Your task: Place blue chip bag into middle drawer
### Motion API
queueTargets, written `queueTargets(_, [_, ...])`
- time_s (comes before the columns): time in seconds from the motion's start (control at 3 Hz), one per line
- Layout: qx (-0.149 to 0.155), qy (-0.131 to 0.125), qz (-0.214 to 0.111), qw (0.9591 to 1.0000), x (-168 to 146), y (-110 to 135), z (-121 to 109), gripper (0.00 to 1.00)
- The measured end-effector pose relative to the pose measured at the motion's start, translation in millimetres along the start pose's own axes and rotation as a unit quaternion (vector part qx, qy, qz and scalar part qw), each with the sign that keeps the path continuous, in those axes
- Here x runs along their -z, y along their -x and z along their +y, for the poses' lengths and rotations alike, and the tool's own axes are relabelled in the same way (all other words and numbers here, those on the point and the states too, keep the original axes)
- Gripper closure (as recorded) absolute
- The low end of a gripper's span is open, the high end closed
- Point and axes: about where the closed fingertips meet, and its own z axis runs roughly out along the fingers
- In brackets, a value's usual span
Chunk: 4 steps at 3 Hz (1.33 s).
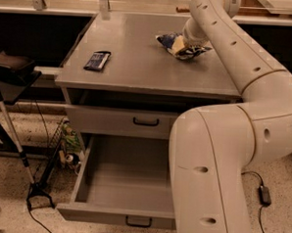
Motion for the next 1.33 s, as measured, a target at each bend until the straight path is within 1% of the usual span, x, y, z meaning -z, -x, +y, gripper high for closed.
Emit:
queueTargets(0.33, [0.019, 0.027, -0.011, 0.9994, 19.5, 5.5, 4.5, 0.63])
queueTargets(0.67, [0.044, 0.057, -0.036, 0.9968, 59.2, 12.2, 9.6, 0.86])
queueTargets(1.0, [0.079, 0.096, -0.057, 0.9906, 117.0, 11.3, 23.0, 1.0])
queueTargets(1.33, [0.123, 0.141, -0.074, 0.9796, 183.8, 0.9, 43.0, 1.0])
